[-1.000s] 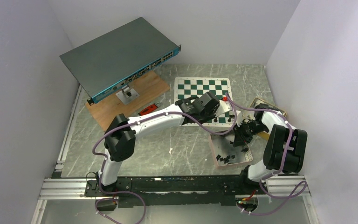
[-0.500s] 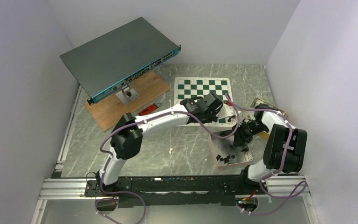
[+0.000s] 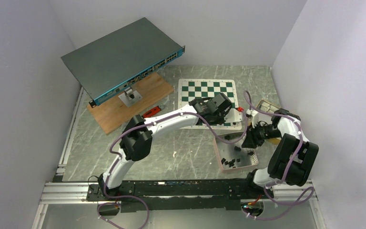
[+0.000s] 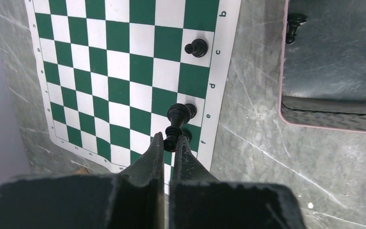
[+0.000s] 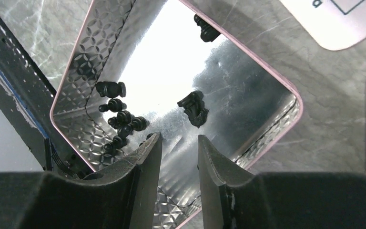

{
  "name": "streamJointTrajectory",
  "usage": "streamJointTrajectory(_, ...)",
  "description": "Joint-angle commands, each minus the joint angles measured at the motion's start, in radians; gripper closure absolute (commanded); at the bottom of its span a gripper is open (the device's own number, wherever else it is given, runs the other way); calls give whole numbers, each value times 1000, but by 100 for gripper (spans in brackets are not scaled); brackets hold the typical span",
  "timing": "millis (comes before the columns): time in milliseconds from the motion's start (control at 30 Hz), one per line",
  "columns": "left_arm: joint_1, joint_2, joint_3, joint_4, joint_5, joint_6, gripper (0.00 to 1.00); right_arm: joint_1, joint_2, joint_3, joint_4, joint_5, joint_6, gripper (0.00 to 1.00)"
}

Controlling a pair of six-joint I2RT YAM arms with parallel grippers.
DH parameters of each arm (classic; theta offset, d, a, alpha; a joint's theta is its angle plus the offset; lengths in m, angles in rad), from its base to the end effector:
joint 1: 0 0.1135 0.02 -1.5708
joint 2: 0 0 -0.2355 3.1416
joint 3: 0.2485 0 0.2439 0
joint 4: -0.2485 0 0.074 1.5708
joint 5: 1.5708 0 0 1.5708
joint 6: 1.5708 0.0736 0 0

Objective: Set up the chess pieces on the board

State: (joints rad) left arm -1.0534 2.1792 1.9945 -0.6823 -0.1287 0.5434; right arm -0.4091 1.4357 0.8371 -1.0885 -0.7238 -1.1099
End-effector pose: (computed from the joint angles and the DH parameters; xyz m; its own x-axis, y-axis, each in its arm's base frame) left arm 0.2521 -0.4239 0.2102 0.1017 0.8581 -0.5033 0.8976 0.1390 0.4183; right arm 0.2051 -0.0358 0.1349 -0.7354 -0.4126 -0.5375 -0.6523 0.6460 0.3965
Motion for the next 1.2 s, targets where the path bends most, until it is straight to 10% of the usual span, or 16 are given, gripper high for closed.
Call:
streamJointTrajectory(0, -3, 29, 62, -32, -8, 113, 100, -49, -53, 37, -45, -91, -59, 64)
streamJointTrajectory(1167, 9, 204, 155, -17, 5, 253, 93, -91, -61, 40, -56, -118, -79, 65)
